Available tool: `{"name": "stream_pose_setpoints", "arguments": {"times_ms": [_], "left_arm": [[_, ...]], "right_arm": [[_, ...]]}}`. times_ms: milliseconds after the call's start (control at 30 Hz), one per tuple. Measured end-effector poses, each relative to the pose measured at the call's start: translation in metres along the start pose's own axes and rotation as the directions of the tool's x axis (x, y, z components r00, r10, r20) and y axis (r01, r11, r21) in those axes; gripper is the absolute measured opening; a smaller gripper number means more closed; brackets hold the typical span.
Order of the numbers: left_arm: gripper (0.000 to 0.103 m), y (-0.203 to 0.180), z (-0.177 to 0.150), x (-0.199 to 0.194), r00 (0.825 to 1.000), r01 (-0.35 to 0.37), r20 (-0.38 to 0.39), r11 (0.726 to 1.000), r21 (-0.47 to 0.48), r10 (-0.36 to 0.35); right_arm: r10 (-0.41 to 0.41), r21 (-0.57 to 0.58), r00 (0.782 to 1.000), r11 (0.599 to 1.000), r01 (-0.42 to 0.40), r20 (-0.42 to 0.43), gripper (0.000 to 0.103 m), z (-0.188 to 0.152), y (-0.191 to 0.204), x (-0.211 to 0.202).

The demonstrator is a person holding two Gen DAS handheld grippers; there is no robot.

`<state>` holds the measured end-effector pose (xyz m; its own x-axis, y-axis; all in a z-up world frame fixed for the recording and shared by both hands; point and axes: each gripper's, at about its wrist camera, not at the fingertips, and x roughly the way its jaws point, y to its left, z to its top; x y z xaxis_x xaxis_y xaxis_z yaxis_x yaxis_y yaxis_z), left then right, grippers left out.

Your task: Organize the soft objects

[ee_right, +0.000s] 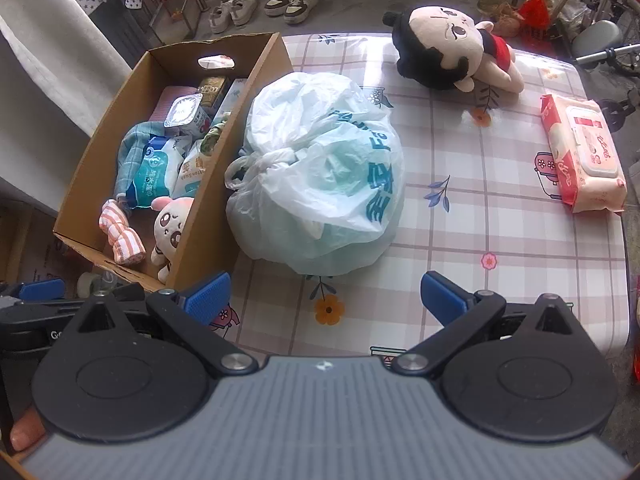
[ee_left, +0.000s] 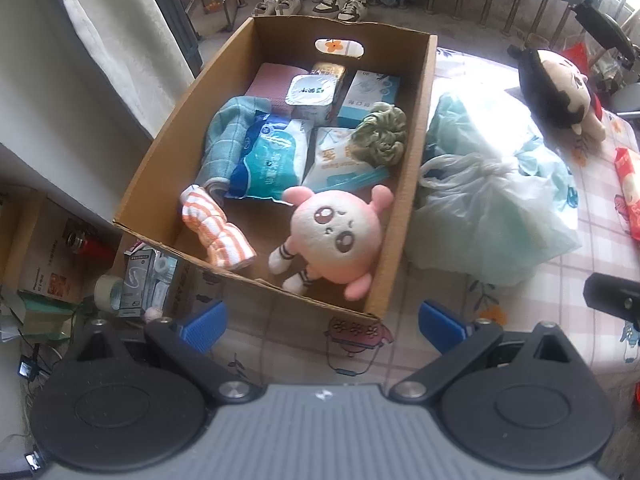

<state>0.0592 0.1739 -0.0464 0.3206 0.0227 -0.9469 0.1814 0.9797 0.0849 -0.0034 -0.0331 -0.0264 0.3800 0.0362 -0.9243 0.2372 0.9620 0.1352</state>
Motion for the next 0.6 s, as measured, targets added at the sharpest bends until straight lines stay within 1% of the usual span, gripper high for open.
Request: {"name": "stream_pose_setpoints", "arguments": {"times_ms": [167, 300, 433, 600], "left_arm": [[0.102, 0.013, 0.002, 0.002, 1.000, 0.011, -0.003, 1.000, 0.013, -0.011], [0.102, 0.023, 0.003, 0.001, 1.000, 0.018, 0.009, 1.000, 0.017, -0.018], [0.102, 0.031, 0.004, 0.000, 1.000, 0.006, 0.025, 0.999, 0.036, -0.007], [0.102, 0.037, 0.005, 0.002, 1.000, 0.000, 0.026, 0.999, 0.049, -0.001]], "right_arm": [[-0.015, 0.020, 1.000, 1.000, 0.015, 0.002, 0.102, -0.003, 0.015, -0.003], [-0.030, 0.032, 1.000, 0.999, 0.030, -0.003, 0.102, -0.005, 0.027, -0.004], [-0.040, 0.032, 0.999, 0.999, 0.040, -0.001, 0.102, -0.009, 0.041, -0.004], [-0.052, 0.036, 0.999, 0.998, 0.053, -0.012, 0.102, -0.013, 0.054, 0.001]]}}
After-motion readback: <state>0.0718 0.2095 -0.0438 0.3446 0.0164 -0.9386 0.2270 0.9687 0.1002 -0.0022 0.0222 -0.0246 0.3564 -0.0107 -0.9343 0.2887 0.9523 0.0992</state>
